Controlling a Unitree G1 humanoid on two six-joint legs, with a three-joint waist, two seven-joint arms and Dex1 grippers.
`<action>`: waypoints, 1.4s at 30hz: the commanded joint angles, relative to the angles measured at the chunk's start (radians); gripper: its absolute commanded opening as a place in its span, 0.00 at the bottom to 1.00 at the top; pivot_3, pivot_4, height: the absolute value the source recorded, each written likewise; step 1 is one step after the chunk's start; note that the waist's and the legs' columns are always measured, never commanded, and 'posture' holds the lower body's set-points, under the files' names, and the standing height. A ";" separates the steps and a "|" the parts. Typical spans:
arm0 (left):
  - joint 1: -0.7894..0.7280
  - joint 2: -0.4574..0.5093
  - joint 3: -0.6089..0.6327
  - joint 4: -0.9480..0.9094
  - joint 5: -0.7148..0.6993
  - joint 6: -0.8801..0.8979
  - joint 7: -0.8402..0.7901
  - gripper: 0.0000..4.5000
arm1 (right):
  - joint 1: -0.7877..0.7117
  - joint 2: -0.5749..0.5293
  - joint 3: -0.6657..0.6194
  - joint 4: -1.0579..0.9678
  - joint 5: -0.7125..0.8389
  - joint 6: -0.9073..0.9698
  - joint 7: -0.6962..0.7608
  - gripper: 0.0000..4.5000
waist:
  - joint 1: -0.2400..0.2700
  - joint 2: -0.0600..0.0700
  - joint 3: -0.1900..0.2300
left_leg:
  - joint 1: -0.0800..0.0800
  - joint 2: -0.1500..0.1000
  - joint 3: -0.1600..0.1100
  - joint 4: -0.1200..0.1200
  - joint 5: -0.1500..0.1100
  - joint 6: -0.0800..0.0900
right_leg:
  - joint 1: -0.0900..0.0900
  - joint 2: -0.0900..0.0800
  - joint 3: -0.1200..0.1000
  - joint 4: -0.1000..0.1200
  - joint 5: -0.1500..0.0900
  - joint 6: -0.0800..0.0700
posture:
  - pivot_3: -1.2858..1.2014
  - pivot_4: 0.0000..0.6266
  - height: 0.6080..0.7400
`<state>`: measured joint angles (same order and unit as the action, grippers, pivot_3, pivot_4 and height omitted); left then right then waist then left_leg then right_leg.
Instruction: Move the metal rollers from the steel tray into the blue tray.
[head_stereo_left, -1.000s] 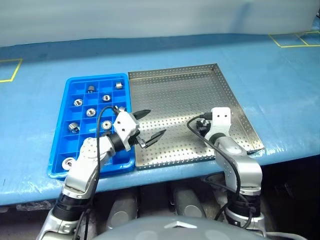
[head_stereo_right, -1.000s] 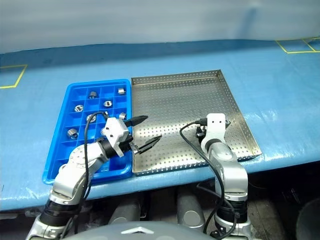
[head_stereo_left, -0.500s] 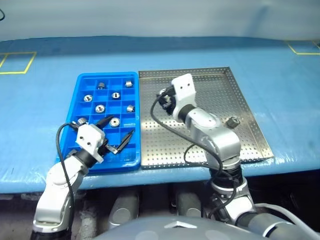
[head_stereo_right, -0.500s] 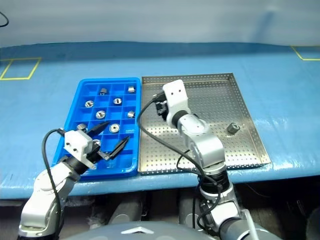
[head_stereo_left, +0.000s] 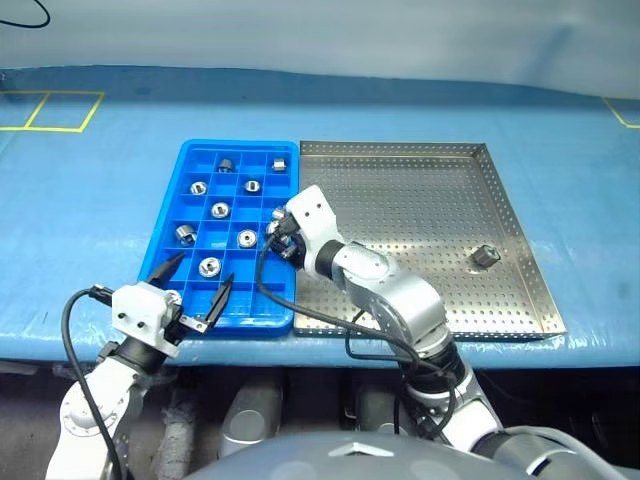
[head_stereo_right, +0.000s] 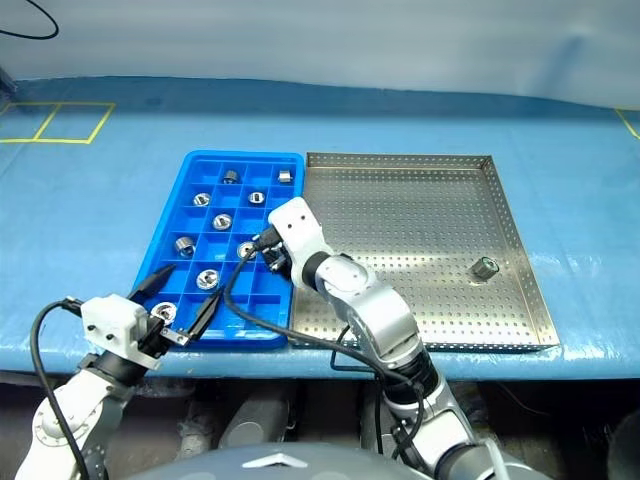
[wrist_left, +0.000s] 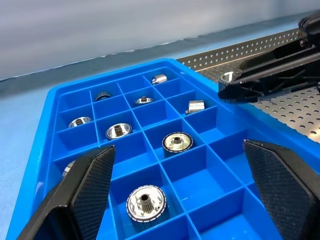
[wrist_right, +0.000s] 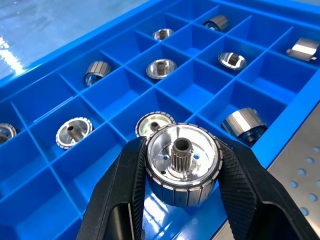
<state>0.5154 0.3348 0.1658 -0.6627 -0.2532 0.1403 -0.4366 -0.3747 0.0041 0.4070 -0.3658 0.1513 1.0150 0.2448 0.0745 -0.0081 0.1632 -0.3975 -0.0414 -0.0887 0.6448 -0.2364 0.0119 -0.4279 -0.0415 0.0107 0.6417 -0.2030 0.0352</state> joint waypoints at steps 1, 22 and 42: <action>-0.004 -0.005 -0.004 -0.031 -0.011 -0.022 0.002 1.00 | 0.015 -0.003 0.029 -0.058 0.026 0.016 0.019 0.38 | 0.000 0.000 0.000 | 0.000 0.000 0.000 0.000 0.000 0.000 | 0.000 0.000 0.000 0.000 0.000 0.000 | 0.62 0.24 1.00; -0.070 0.039 -0.037 0.005 -0.072 0.031 -0.071 1.00 | 0.041 -0.004 0.010 0.021 -0.011 -0.034 -0.057 0.83 | -0.003 0.000 0.000 | 0.001 0.000 0.000 0.001 0.000 0.000 | 0.000 0.000 -0.001 0.000 0.000 0.000 | 0.60 0.24 1.00; -0.636 0.096 -0.244 0.287 -0.153 0.144 -0.298 1.00 | 0.190 -0.157 -0.504 -0.205 -0.107 -0.024 -0.255 0.89 | -0.116 0.001 0.000 | -0.001 0.000 0.003 0.002 0.000 0.000 | 0.001 0.001 0.002 0.000 0.002 0.003 | 0.45 0.24 1.00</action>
<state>-0.1060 0.4348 -0.0652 -0.3881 -0.3957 0.2934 -0.7147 -0.1794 -0.1528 -0.0781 -0.5496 0.0561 1.0125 0.0067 -0.0416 -0.0075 0.1635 -0.3978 -0.0416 -0.0846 0.6463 -0.2366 0.0127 -0.4274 -0.0403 0.0136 0.6415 -0.1996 0.0411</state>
